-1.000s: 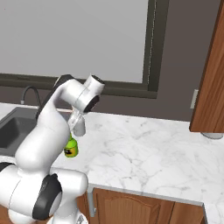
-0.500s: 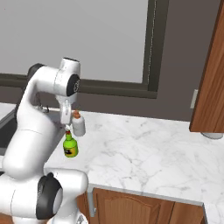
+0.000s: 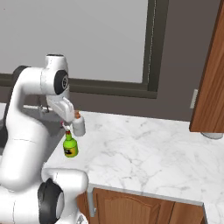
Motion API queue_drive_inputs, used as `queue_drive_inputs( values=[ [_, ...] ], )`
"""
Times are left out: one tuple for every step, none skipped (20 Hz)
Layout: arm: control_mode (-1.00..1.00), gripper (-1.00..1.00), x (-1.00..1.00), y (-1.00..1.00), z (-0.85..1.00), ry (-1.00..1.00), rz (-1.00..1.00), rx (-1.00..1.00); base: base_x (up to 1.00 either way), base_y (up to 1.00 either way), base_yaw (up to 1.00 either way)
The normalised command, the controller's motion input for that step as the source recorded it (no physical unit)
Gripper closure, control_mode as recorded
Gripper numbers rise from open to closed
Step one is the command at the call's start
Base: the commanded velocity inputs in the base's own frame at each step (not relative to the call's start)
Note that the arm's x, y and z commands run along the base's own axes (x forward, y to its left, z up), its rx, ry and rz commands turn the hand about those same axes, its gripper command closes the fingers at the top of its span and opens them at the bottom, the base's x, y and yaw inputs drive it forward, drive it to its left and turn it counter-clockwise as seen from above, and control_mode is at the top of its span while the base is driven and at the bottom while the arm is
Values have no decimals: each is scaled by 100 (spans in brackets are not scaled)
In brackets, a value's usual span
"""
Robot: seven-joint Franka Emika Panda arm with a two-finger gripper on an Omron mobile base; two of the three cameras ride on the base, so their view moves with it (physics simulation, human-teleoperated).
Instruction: Locate and retrieve the spray and soap dispenser from the cabinet. Place them next to the sink.
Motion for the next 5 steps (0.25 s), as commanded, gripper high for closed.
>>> queue_drive_inputs(
  values=[
    [-100, -100, -29, -11, 0, -25, 26, 0, 0, 0, 0],
    [-100, -100, -24, -15, 0, -24, 26, 0, 0, 0, 0],
    [-100, -100, -22, -16, 0, -25, 24, 0, 0, 0, 0],
    [-100, -100, -17, -14, 0, -22, 20, 1, 0, 0, 0],
    [-100, -100, -23, -11, 0, -26, 14, 1, 0, 0, 0]
  ],
)
